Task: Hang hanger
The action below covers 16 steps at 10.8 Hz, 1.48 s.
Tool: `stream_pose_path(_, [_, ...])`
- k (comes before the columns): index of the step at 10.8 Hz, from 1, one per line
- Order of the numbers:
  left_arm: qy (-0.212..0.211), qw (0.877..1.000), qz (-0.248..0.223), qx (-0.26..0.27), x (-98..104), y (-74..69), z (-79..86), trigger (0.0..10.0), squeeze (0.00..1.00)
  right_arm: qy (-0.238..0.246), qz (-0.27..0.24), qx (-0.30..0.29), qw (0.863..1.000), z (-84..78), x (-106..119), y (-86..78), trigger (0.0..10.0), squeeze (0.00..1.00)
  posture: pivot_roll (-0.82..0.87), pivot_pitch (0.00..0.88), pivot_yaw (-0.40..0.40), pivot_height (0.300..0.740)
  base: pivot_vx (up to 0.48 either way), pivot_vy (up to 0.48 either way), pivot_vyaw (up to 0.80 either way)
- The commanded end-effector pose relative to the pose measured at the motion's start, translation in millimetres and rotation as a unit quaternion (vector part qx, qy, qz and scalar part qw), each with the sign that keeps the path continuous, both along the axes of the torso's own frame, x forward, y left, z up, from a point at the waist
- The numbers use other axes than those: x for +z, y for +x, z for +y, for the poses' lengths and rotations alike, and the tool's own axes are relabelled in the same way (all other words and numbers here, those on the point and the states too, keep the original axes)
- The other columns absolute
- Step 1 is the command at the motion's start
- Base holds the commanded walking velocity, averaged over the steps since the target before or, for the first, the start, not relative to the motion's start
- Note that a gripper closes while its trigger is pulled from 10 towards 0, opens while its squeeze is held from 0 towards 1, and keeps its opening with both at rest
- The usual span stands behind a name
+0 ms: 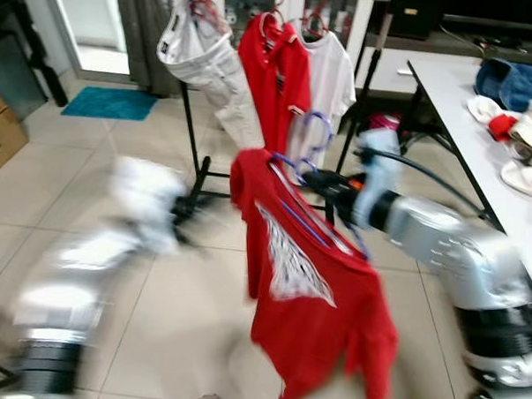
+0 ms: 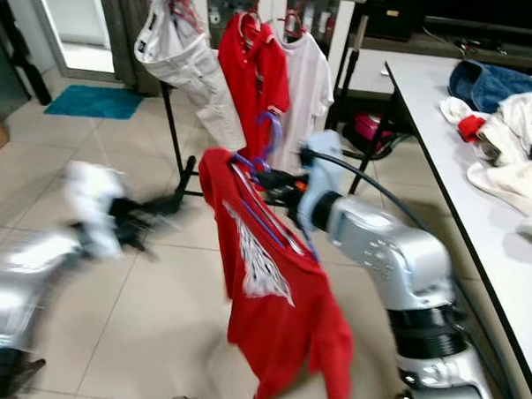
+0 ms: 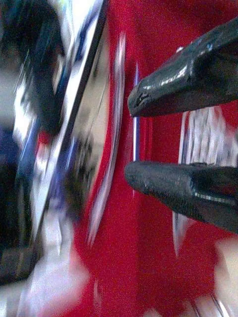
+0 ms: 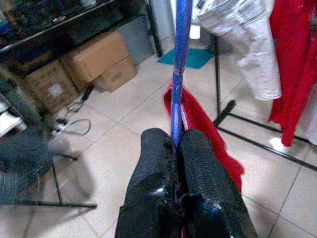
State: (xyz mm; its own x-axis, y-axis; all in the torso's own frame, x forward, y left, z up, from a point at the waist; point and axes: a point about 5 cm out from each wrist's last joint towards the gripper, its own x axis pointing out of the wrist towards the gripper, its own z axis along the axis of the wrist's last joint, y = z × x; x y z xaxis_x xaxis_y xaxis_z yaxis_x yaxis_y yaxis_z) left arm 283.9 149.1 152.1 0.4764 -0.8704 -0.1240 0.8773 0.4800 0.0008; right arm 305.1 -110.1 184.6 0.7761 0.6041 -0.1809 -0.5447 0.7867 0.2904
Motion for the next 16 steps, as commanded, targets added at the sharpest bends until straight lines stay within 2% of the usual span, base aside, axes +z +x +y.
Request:
stream_pose_path(1, [0.004, 0.998, 0.006, -0.064, 1, -4.4, -15.6, 10.0, 0.44, 0.002, -0.017, -0.017, 1.000, 0.0, 10, 2.8, 10.0, 0.00, -0.04, 0.000, -0.021, 0.740, 0.000, 0.000, 0.00])
stream_pose_path(2, [0.024, 0.993, 0.014, -0.115, -7, -3.4, -30.6, 10.0, 0.00, 0.007, -0.014, -0.023, 1.000, 8.1, 12, 3.1, 10.0, 0.00, -0.05, 0.000, -0.011, 0.740, 0.000, 0.000, 0.00])
stream_pose_path(3, [0.043, 0.990, 0.010, -0.135, -12, 1.5, -37.3, 10.0, 0.00, 0.010, -0.013, -0.017, 1.000, 17.0, 13, 2.4, 10.0, 0.00, -0.06, 0.000, -0.002, 0.740, 0.000, 0.000, 0.00])
stream_pose_path(4, [0.044, 0.988, 0.005, -0.149, -11, 6.6, -43.2, 10.0, 0.00, 0.016, -0.014, -0.005, 1.000, 26.5, 16, 0.7, 10.0, 0.00, -0.06, 0.000, 0.003, 0.740, 0.000, 0.000, 0.00])
stream_pose_path(6, [0.046, 0.983, 0.013, -0.175, -11, 8.1, -47.4, 10.0, 0.00, 0.023, -0.015, -0.002, 1.000, 32.2, 20, 0.0, 10.0, 0.00, -0.06, 0.000, 0.008, 0.740, 0.000, 0.000, 0.00])
stream_pose_path(7, [0.048, 0.980, 0.015, -0.194, -13, 7.2, -49.8, 4.1, 0.00, 0.026, -0.014, 0.000, 1.000, 33.9, 21, -0.3, 10.0, 0.00, -0.06, 0.000, 0.009, 0.740, 0.000, 0.000, 0.00])
stream_pose_path(8, [0.049, 0.977, 0.017, -0.205, -13, 4.8, -51.3, 1.6, 0.00, 0.026, -0.013, 0.001, 1.000, 34.3, 20, -0.4, 10.0, 0.00, -0.06, 0.000, 0.011, 0.740, 0.000, 0.000, 0.00])
stream_pose_path(9, [0.046, 0.975, 0.002, -0.216, -4, -1.4, -49.9, 10.0, 0.00, 0.018, -0.011, -0.008, 1.000, 30.9, 17, 0.8, 10.0, 0.00, -0.07, 0.000, 0.014, 0.740, 0.000, 0.000, 0.00])
stream_pose_path(10, [0.037, 0.974, -0.004, -0.223, 7, -9.0, -43.5, 10.0, 0.00, 0.010, -0.014, -0.018, 1.000, 26.9, 15, 2.5, 10.0, 0.00, -0.07, 0.000, 0.015, 0.740, 0.000, 0.000, 0.00])
stream_pose_path(11, [0.048, 0.974, -0.012, -0.220, 22, -18.5, -21.6, 10.0, 0.00, -0.003, -0.017, -0.024, 1.000, 19.8, 11, 4.9, 10.0, 0.00, -0.06, 0.000, 0.008, 0.740, 0.000, 0.000, 0.00])
stream_pose_path(12, [0.060, 0.975, -0.023, -0.212, 32, -22.4, -6.8, 10.0, 0.00, -0.009, -0.018, -0.023, 1.000, 15.5, 9, 5.6, 10.0, 0.00, -0.05, 0.000, 0.002, 0.740, 0.000, 0.000, 0.00])
stream_pose_path(13, [0.077, 0.978, -0.043, -0.189, 47, -19.0, 13.3, 10.0, 0.00, -0.018, -0.021, -0.006, 1.000, 13.2, 8, 5.1, 10.0, 0.00, -0.04, 0.000, -0.009, 0.740, 0.000, 0.000, 0.00])
stream_pose_path(14, [0.093, 0.982, -0.054, -0.154, 64, -8.4, 36.8, 10.0, 0.42, -0.026, -0.026, 0.038, 0.999, 15.4, 7, 1.5, 10.0, 0.00, -0.02, 0.000, -0.024, 0.740, 0.000, 0.000, 0.00])
stream_pose_path(15, [0.076, 0.988, -0.062, -0.123, 81, 3.1, 49.9, 10.0, 1.00, -0.034, -0.033, 0.085, 0.995, 20.4, 7, -3.9, 10.0, 0.00, -0.01, 0.000, -0.029, 0.740, 0.000, 0.000, 0.00])
stream_pose_path(16, [0.080, 0.987, -0.061, -0.126, 85, 6.0, 52.1, 10.0, 1.00, -0.040, -0.042, 0.126, 0.990, 26.2, 8, -8.8, 10.0, 0.00, -0.01, 0.000, -0.025, 0.740, 0.000, 0.000, 0.00])
